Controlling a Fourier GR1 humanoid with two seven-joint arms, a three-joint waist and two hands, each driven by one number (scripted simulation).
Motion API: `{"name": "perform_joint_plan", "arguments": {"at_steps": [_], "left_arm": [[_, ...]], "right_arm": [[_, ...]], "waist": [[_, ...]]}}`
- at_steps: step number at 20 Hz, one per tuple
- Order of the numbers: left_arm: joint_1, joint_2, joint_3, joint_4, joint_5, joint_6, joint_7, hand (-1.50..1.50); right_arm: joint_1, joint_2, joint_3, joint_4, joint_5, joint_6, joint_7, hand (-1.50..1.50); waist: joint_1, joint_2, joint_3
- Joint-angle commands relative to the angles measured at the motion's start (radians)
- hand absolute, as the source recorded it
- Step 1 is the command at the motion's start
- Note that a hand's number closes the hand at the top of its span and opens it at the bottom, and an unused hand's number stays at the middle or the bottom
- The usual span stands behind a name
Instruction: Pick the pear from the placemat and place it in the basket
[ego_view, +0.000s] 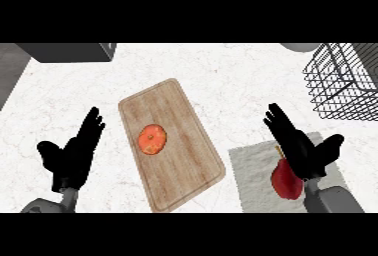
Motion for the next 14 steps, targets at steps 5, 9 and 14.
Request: {"name": "perform_joint_plan", "arguments": {"at_steps": [5,9,14], "left_arm": [[-0.078,0.112,0.066,0.031,-0.025,-0.039,0.044,0.0],[-0.091,0.115,0.058,0.047,-0.001,-0.082,0.066,0.0],[-0.107,0.145,0.121,0.097,0.03,-0.129,0.082,0.0]], "right_arm": [[-0.205,-0.15,-0.228,0.007,-0.17,0.318,-0.191,1.5],[-0.243,-0.269,-0.002,-0.132,0.211,0.42,-0.379,-1.5],[-0.063,-0.085,0.136,-0.247,0.497,0.101,-0.543,-1.5]], "waist": [[0.012,-0.034,-0.022],[0.024,-0.037,-0.025],[-0.012,-0.043,-0.027]]}}
